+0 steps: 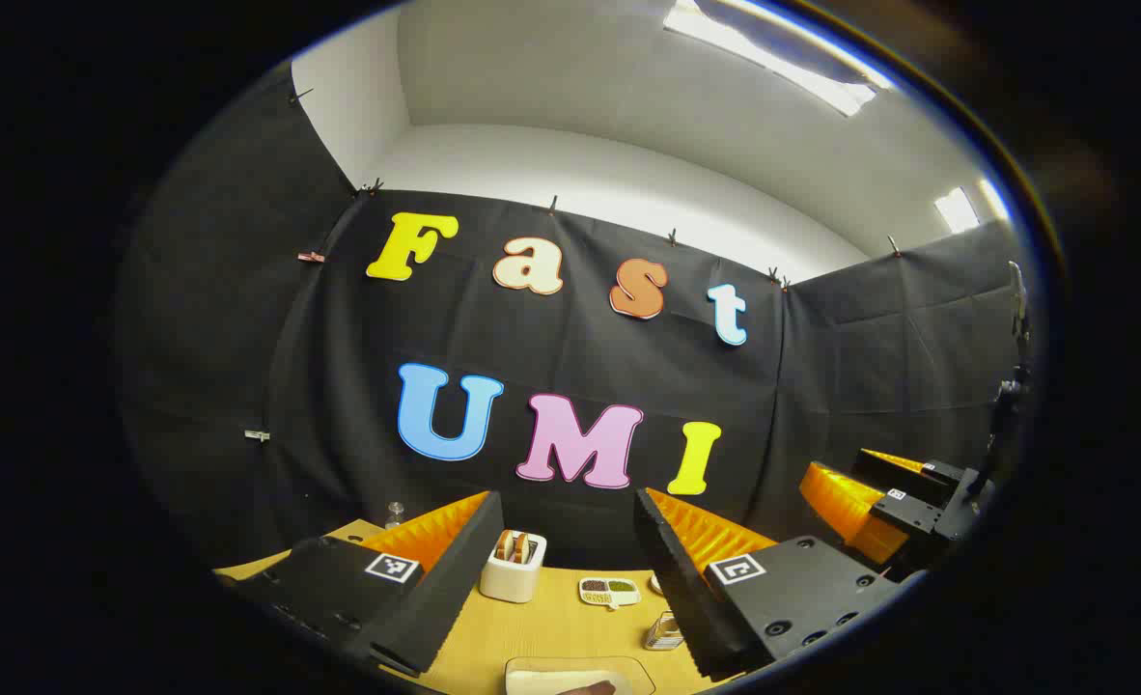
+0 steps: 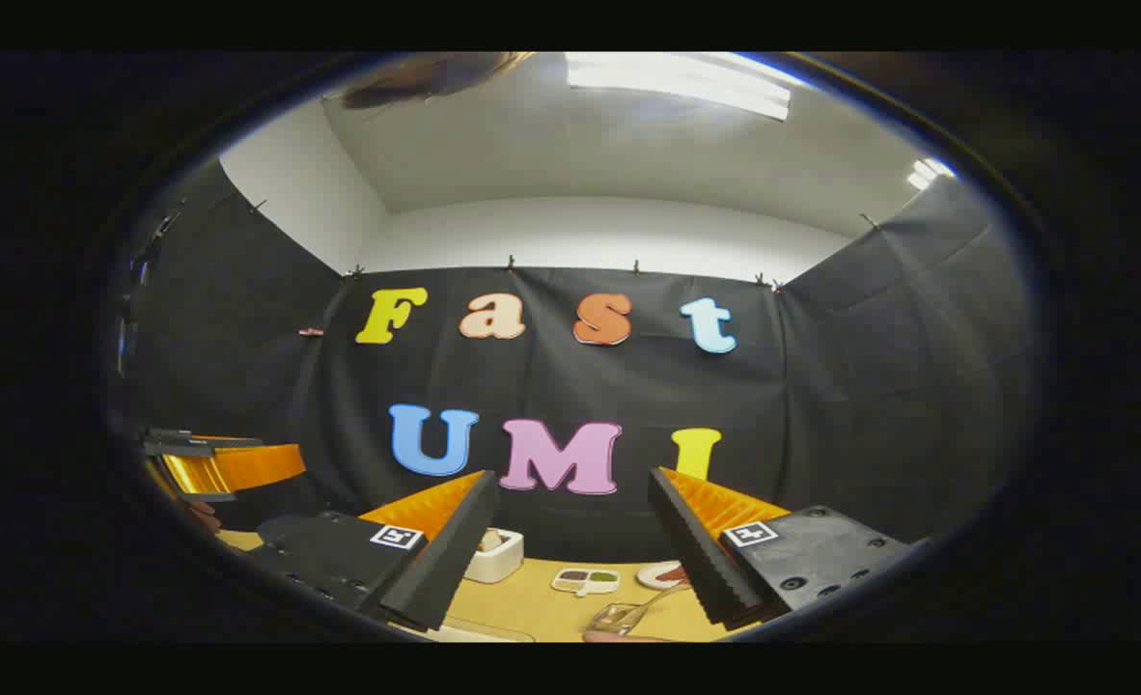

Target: Close the left gripper, press the button to open the rice cooker; take a wooden spoon from the chopstick holder with the right hand, scoop a spoonful of rice and pour it into the rice cooker, then put the wooden spoon back into the chopstick holder.

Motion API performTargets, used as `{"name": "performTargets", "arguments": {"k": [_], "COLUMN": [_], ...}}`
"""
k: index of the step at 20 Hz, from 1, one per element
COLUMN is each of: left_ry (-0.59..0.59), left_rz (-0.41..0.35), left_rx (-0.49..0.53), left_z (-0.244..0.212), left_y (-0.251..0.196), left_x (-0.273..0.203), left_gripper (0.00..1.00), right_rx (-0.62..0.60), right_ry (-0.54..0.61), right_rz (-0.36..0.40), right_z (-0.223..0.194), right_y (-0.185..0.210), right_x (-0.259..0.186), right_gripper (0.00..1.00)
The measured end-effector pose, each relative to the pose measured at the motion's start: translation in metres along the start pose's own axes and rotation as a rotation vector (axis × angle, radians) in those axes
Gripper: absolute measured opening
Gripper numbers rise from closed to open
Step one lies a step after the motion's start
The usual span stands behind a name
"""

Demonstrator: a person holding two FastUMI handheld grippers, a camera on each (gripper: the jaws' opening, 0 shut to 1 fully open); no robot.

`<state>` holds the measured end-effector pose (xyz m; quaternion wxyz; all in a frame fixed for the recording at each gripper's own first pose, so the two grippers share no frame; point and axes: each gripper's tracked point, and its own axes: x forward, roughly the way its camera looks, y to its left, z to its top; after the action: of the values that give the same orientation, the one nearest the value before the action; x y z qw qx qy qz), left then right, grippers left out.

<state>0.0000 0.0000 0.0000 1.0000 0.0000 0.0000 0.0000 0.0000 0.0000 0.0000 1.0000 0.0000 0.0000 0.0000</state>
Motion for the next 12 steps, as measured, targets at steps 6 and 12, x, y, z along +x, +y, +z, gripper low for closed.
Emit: {"name": "performTargets", "arguments": {"k": [6,12], "left_ry": [0.006,0.019], "left_rz": [0.011,0.049], "left_rx": [0.031,0.059], "left_z": [-0.002,-0.010], "left_y": [-0.002,0.006], "left_x": [-0.002,-0.006], "left_gripper": [0.93,0.93], "right_rx": [0.014,0.000], "right_ry": [0.061,0.089], "right_rz": [-0.010,-0.018], "right_z": [-0.012,-0.022], "right_y": [-0.003,-0.005], "right_x": [-0.001,0.000], "right_gripper": [0.96,0.94]}}
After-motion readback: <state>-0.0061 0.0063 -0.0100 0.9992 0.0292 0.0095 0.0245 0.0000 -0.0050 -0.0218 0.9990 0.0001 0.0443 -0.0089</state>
